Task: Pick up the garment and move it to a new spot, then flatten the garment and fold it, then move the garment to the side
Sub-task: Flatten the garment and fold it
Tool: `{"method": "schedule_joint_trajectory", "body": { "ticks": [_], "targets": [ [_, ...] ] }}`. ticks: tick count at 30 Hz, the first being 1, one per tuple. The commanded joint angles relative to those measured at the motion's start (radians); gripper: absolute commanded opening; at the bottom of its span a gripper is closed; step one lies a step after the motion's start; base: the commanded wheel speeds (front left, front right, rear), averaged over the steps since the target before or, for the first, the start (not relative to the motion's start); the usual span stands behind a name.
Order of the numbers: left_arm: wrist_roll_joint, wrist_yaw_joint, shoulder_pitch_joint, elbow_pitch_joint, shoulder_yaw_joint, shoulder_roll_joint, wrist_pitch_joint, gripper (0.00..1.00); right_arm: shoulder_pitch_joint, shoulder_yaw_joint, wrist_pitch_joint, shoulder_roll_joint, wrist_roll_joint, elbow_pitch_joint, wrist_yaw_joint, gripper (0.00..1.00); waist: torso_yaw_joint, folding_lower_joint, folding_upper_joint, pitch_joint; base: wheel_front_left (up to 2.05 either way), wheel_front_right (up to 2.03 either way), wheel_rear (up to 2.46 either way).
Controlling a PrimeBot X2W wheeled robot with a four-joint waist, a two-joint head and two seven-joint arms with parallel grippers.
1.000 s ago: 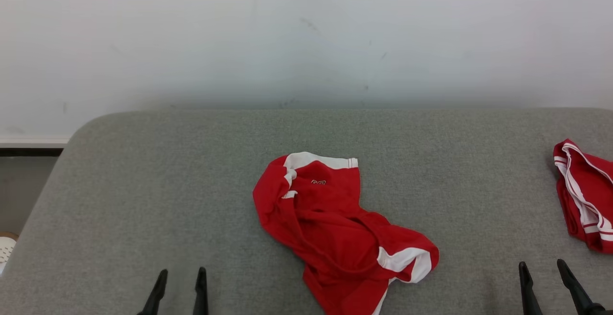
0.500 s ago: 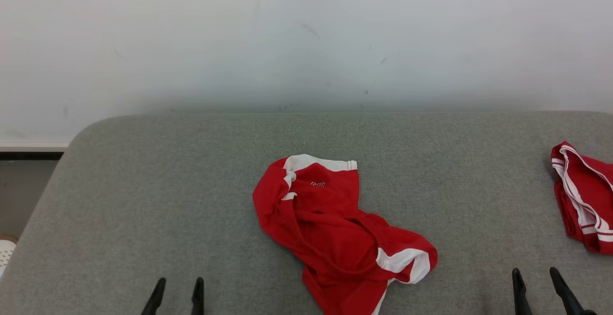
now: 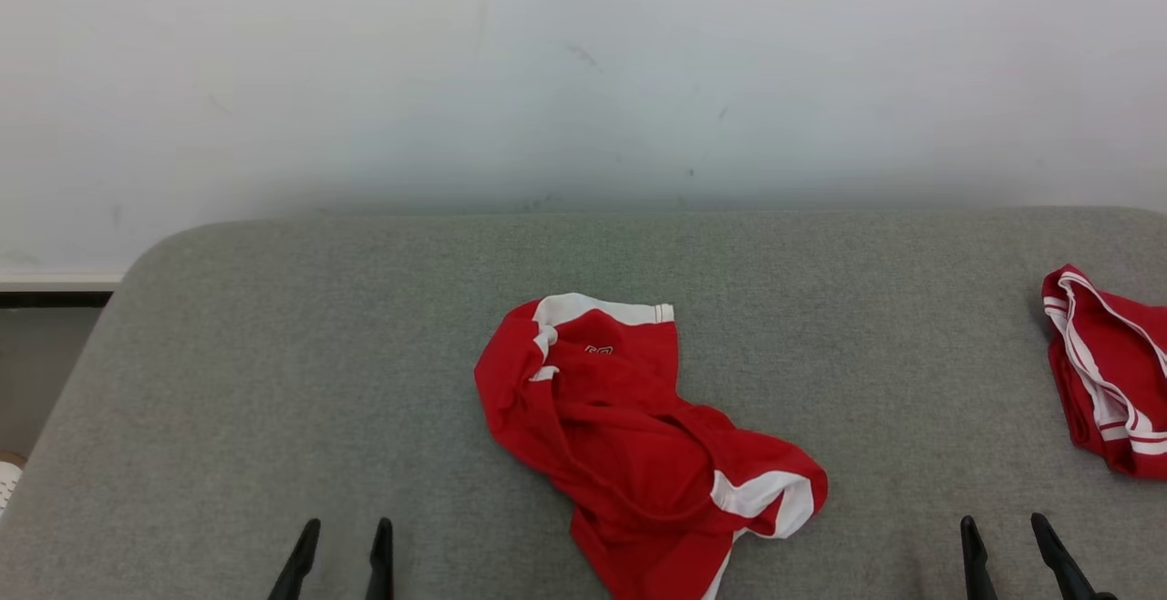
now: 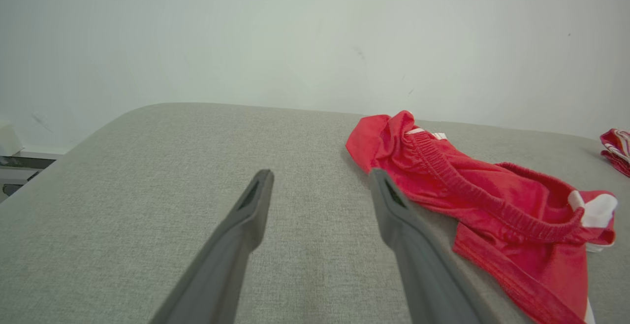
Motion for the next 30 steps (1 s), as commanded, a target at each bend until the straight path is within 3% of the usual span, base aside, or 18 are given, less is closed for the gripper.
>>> {"method": "schedule_joint_trajectory", "body": {
  "ticks": [1, 9, 17, 23, 30],
  "targets": [
    [-0.005, -0.003, -0.017, 0.000, -0.002, 0.002, -0.002, 1.00, -0.005, 0.002, 0.001, 0.000, -0.005, 0.002, -0.003, 1.00, -0.004, 0.0000, -0.0001, 0.002, 0.00, 0.00, 0.00],
    [-0.007, -0.025, -0.123, -0.007, -0.136, 0.002, -0.002, 1.00, -0.022, 0.014, 0.001, -0.013, -0.006, -0.005, -0.003, 1.00, -0.054, 0.0000, -0.0001, 0.012, 0.00, 0.00, 0.00],
    [-0.075, -0.041, -0.298, 0.160, -0.359, 0.003, 0.008, 1.00, -0.044, 0.026, 0.001, -0.011, 0.002, -0.004, -0.003, 1.00, -0.132, 0.0000, -0.0001, 0.042, 0.00, 0.00, 0.00],
    [-0.149, -0.008, -0.417, 0.338, -0.469, 0.003, 0.090, 1.00, -0.065, 0.032, 0.001, -0.003, 0.010, 0.001, -0.003, 1.00, -0.192, 0.0000, -0.0001, 0.079, 0.00, 0.00, 0.00],
    [-0.231, 0.039, -0.494, 0.456, -0.525, 0.003, 0.151, 1.00, -0.079, 0.023, 0.001, 0.003, 0.017, 0.004, -0.003, 1.00, -0.239, 0.0000, -0.0001, 0.103, 0.00, 0.00, 0.00]
  ]
}}
